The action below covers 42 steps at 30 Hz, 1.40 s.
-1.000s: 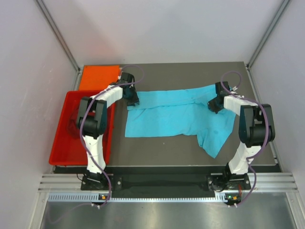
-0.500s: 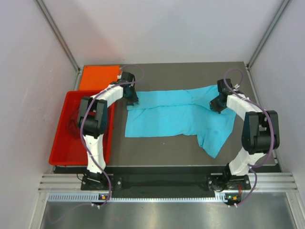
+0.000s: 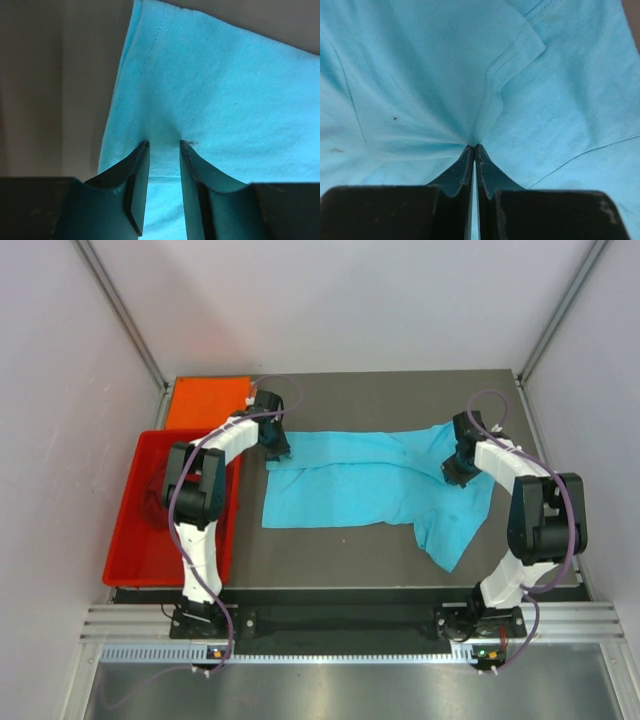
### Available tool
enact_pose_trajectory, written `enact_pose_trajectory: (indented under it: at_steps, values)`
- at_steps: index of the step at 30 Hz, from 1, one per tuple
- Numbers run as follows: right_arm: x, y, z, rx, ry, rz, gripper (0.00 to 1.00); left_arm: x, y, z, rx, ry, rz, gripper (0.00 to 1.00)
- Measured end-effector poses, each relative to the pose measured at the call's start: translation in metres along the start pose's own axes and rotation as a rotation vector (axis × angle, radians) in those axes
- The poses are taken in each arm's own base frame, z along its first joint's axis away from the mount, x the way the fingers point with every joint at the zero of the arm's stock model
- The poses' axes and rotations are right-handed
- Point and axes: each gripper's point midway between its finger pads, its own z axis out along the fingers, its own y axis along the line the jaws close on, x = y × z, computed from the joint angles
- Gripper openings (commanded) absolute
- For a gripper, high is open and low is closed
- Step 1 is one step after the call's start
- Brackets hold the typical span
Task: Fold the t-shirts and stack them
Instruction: Fold the tshirt
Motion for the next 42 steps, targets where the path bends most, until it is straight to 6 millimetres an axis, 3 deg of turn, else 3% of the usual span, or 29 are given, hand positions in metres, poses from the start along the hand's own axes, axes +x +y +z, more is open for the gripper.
enact_pose_trajectory:
  at_steps: [2, 6, 7, 12, 17, 21, 26, 30, 33, 38, 42]
  values:
    - [-0.001, -0.001, 0.0, 0.006, -0.006, 0.001, 0.0, 0.0, 0.0, 0.0, -0.001, 0.0, -0.003, 0.36]
    - [0.0, 0.001, 0.001, -0.012, -0.01, -0.019, 0.26, 0.001, 0.001, 0.0, -0.007, 0.004, -0.007, 0.36]
    - [0.0, 0.002, 0.001, -0.021, -0.01, -0.044, 0.37, 0.001, 0.001, 0.0, -0.007, 0.004, -0.008, 0.36]
    - [-0.02, 0.023, -0.008, -0.139, -0.02, -0.196, 0.48, 0.004, 0.003, -0.004, -0.019, 0.025, -0.013, 0.37]
    - [-0.077, 0.069, -0.024, -0.35, -0.114, -0.313, 0.48, -0.003, -0.007, -0.013, 0.005, 0.031, -0.02, 0.37]
    - [-0.115, 0.087, -0.008, -0.482, -0.138, -0.367, 0.42, -0.019, -0.028, -0.021, 0.087, 0.004, -0.024, 0.37]
    - [-0.128, 0.083, 0.037, -0.521, -0.077, -0.439, 0.39, -0.028, -0.04, -0.018, 0.14, -0.021, -0.021, 0.38]
    - [-0.14, 0.086, 0.062, -0.541, -0.055, -0.483, 0.41, -0.029, -0.041, 0.001, 0.138, -0.014, -0.021, 0.38]
    - [-0.15, 0.095, 0.07, -0.572, -0.063, -0.515, 0.41, -0.025, -0.039, 0.02, 0.124, 0.005, -0.023, 0.38]
    - [-0.162, 0.099, 0.076, -0.645, -0.052, -0.547, 0.34, -0.035, -0.04, 0.024, 0.12, -0.017, -0.026, 0.37]
    - [-0.161, 0.088, 0.085, -0.674, -0.013, -0.549, 0.32, -0.037, -0.039, 0.025, 0.113, -0.025, -0.027, 0.37]
